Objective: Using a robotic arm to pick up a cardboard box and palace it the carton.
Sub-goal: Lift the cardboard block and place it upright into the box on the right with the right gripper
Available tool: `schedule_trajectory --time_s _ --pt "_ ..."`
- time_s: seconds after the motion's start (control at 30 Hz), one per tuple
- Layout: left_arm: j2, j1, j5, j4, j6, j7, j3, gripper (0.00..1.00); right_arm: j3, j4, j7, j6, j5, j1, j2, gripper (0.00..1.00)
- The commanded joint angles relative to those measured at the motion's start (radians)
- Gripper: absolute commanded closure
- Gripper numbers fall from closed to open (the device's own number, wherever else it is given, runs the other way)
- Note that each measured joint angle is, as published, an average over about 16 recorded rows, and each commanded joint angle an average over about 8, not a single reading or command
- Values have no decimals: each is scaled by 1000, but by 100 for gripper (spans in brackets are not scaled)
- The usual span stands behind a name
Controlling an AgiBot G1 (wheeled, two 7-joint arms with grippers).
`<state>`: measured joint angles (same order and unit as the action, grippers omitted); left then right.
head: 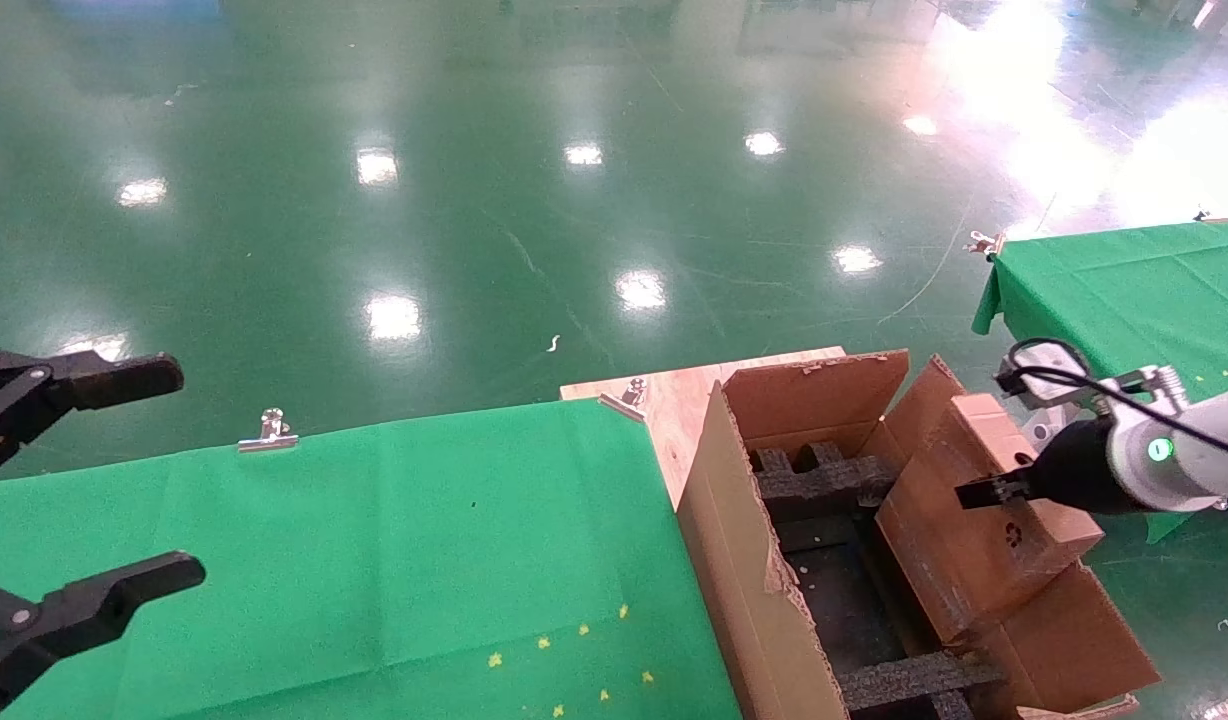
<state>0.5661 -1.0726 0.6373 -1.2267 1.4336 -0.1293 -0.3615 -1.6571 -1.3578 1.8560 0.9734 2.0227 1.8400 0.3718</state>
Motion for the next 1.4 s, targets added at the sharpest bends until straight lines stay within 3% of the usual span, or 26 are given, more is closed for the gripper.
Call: schedule_trajectory --time_s 0.03,0.97,1.4 --pt "0 0 0 0 0 0 0 0 -6 1 15 -12 12 -14 9 100" --pt "0 0 0 0 0 0 0 0 -69 40 221 -134 159 -200 102 100" --pt "0 0 0 0 0 0 0 0 -88 158 211 -210 140 -273 178 100"
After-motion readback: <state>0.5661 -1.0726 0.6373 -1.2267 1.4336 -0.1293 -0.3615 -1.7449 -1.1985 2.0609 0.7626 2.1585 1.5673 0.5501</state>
